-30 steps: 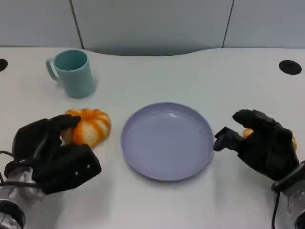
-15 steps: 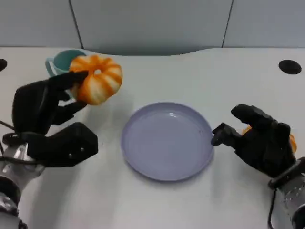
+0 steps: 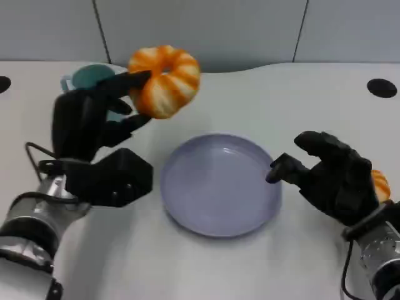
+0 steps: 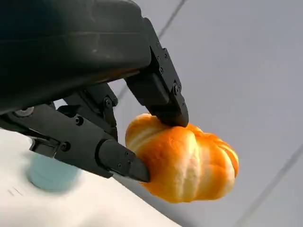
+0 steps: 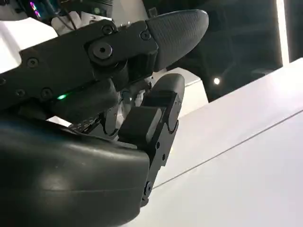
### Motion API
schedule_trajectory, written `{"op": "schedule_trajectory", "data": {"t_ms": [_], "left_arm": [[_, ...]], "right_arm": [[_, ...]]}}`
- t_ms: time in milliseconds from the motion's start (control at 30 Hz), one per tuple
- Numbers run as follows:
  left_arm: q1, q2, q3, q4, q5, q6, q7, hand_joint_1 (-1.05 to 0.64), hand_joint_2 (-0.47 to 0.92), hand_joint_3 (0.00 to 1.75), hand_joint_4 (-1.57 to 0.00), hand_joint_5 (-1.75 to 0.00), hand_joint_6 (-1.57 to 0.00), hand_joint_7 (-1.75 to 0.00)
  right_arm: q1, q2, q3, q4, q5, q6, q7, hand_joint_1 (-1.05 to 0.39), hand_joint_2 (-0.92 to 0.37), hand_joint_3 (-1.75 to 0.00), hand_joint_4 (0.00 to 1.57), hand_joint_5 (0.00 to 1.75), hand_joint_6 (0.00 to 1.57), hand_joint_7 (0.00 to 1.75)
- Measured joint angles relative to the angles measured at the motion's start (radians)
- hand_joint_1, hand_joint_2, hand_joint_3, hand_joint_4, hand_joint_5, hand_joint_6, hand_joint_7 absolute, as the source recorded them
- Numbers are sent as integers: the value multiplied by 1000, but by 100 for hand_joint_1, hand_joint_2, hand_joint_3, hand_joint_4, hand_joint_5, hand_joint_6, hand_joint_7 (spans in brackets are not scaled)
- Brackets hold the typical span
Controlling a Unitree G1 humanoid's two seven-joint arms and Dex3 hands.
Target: Grasp the bread from the table and place it into the plate.
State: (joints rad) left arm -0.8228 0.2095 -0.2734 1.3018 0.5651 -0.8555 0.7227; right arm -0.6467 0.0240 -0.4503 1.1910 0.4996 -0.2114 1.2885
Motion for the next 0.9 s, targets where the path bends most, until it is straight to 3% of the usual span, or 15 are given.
{"op": "schedule_trajectory", "data": {"t_ms": [67, 200, 300, 367, 467, 567, 633, 800, 900], "left_arm": [[4, -23, -4, 0, -2, -13, -16, -25, 85, 0, -102, -67, -117, 0], [35, -67, -29, 0, 2, -31, -61, -25, 84, 0, -106, -55, -118, 0], [64, -86, -47, 1, 4, -41, -94, -25, 83, 0, -107, -55, -119, -1], [70, -87, -53, 2, 5, -45, -104, -25, 84, 0, -100, -67, -117, 0], [75, -87, -57, 2, 2, -62, -134, -33, 85, 0, -75, -75, -93, 0], [93, -87, -40, 6, -27, -80, -215, -48, 90, 2, -50, -66, -56, 0], [105, -85, -16, 7, -69, -87, -302, -69, 92, 20, -28, -52, -32, 0], [131, -53, -2, 4, -99, -88, -429, -78, 92, 29, -20, -45, -23, 0], [138, -51, 18, -2, -138, -94, -498, -99, 92, 48, -4, -10, -9, -1]], "right_arm": [[0, 2, -2, 0, 3, 25, 2, -53, -92, -12, 74, 96, 101, 1], [0, 12, -6, 0, 18, 27, 22, -52, -92, -11, 77, 89, 101, 1], [0, 12, -7, 2, 22, 32, 31, -53, -92, -8, 80, 85, 102, 1], [0, 10, -5, 2, 22, 52, 30, -50, -92, -8, 79, 83, 101, 1], [0, 10, -3, 2, 22, 65, 32, -52, -92, -8, 82, 78, 102, 1], [0, 9, -2, 1, 22, 62, 29, -52, -92, -8, 84, 77, 102, 0], [0, 9, 0, -3, 21, 63, 26, -51, -92, -6, 78, 87, 101, 0], [0, 10, 5, -20, 21, 69, 22, -51, -92, -6, 75, 91, 101, 0], [0, 11, 5, -25, 22, 78, 20, -49, -90, -4, 77, 93, 101, 0]]}}
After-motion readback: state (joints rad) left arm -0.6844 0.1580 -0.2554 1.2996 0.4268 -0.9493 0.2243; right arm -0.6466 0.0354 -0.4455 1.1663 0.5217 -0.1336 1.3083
